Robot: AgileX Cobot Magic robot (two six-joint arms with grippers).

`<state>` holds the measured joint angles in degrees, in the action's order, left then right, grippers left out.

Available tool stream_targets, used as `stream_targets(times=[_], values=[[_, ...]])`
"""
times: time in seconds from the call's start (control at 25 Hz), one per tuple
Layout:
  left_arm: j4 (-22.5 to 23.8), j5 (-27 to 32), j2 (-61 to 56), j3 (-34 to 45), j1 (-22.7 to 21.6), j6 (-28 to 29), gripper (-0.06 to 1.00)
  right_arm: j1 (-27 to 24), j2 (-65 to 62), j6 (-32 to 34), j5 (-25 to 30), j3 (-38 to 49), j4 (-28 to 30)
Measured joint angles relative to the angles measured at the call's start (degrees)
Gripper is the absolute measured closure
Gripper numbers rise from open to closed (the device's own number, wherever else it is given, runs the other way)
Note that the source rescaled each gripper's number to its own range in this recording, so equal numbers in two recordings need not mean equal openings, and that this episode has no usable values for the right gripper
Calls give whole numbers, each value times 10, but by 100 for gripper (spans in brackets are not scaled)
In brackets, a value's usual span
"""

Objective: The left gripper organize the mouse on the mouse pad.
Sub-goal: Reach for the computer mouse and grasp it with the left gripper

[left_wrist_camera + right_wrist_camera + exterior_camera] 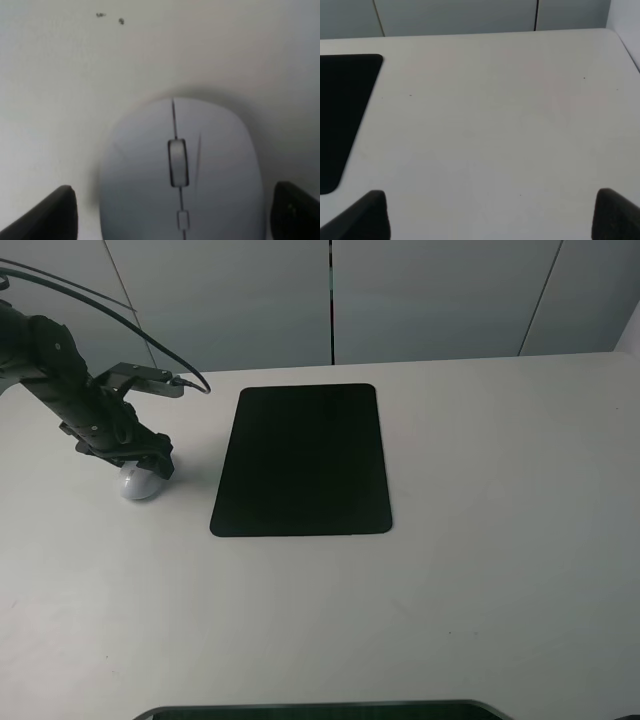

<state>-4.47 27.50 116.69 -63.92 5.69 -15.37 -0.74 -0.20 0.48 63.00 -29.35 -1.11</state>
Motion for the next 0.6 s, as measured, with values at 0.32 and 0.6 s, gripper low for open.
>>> stream_targets(times=[0.32, 0.6], values=[[0, -3, 2, 0, 0, 0, -6, 0, 0, 0, 0, 0, 0], [0, -3, 14, -1, 1, 0, -6, 0, 0, 0, 0, 0, 0]])
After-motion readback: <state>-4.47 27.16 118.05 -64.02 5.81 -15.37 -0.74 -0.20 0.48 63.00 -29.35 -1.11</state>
